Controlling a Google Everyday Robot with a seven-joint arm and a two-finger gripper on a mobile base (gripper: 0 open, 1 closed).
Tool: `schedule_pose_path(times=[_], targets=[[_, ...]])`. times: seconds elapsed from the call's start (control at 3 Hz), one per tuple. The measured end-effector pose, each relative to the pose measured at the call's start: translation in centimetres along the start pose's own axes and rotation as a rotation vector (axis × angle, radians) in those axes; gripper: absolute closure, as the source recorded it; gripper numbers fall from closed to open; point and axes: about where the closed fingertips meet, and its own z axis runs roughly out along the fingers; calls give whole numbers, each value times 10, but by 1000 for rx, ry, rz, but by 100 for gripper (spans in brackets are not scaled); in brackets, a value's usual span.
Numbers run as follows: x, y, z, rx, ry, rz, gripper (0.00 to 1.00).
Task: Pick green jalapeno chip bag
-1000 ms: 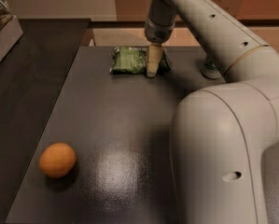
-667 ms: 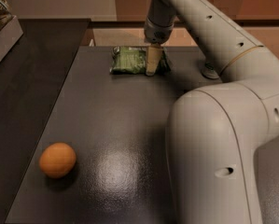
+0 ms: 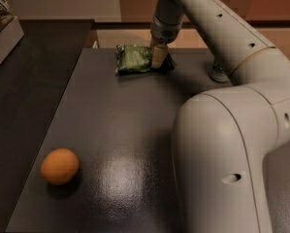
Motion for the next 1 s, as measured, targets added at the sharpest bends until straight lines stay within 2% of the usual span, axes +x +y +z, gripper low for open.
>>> schedule_pose_path(times=[0.33,0.67,1.0], targets=[[-1,2,-15,13,-20,-5,88],[-7,8,-33,19,-40,-23,100],[-16,16,-57,25,-57,-54,100]])
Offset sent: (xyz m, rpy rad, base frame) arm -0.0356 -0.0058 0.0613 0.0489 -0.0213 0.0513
